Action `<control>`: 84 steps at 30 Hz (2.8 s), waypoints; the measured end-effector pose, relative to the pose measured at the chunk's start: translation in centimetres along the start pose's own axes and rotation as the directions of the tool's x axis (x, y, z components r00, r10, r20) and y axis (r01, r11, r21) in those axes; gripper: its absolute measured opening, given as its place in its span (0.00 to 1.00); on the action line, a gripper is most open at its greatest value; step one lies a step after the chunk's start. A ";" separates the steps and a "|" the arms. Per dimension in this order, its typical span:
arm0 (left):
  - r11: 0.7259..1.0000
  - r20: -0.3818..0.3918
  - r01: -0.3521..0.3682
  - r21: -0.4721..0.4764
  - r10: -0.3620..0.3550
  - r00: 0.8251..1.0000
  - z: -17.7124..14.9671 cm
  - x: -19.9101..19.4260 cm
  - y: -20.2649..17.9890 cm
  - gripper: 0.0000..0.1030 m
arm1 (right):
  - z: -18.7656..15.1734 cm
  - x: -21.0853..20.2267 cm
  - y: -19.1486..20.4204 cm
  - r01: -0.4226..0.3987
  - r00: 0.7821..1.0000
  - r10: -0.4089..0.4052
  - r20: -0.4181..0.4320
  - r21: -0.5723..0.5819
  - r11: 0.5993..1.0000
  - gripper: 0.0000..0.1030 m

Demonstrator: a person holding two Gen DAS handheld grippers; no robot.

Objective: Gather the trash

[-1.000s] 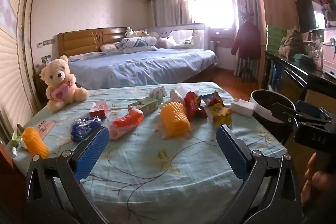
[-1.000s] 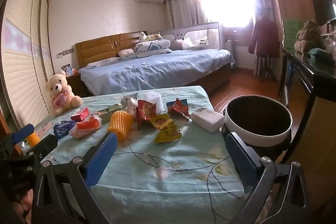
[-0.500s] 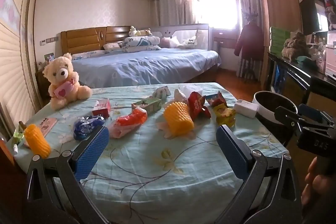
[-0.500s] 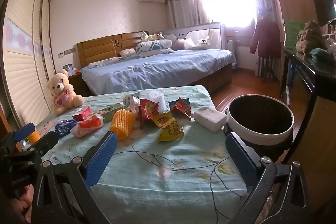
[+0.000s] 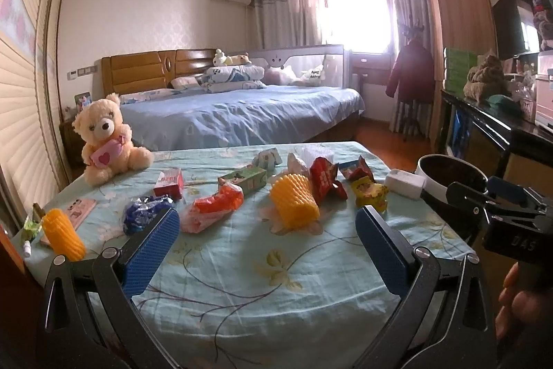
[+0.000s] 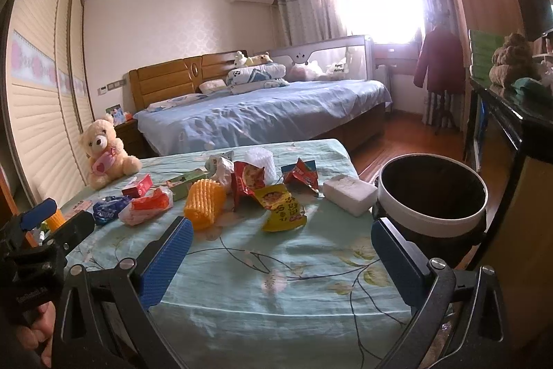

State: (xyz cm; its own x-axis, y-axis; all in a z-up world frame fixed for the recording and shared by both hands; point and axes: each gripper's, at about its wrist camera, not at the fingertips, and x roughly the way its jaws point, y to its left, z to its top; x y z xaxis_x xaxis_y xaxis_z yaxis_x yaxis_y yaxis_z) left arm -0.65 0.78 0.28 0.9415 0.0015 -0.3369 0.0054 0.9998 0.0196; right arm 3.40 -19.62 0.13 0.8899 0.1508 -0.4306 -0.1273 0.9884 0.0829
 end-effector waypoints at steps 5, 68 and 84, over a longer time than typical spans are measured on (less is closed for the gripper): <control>1.000 0.007 0.000 0.002 0.000 1.000 0.1 0.1 -0.2 1.00 | 0.0 -0.1 0.1 -0.003 1.000 0.003 0.000 0.002 1.000 1.00; 0.999 -0.255 0.034 -0.032 -0.041 0.966 -0.1 10.7 0.2 1.00 | 0.3 9.5 -2.5 -0.056 0.967 0.079 -0.244 0.099 0.994 0.86; 0.993 -0.394 0.079 -0.087 -0.107 0.913 0.1 19.1 -0.7 0.80 | 0.3 17.5 -2.7 -0.085 0.909 0.140 -0.393 0.154 0.984 0.65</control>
State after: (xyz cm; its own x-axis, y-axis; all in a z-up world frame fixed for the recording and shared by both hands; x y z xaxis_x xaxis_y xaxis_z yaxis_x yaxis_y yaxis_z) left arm 17.40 0.06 -6.07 0.7261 -0.0977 -0.6806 0.0501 0.9947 -0.0893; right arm 19.46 -19.66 -7.35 0.6186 0.2829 -0.7330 -0.1339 0.9572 0.2565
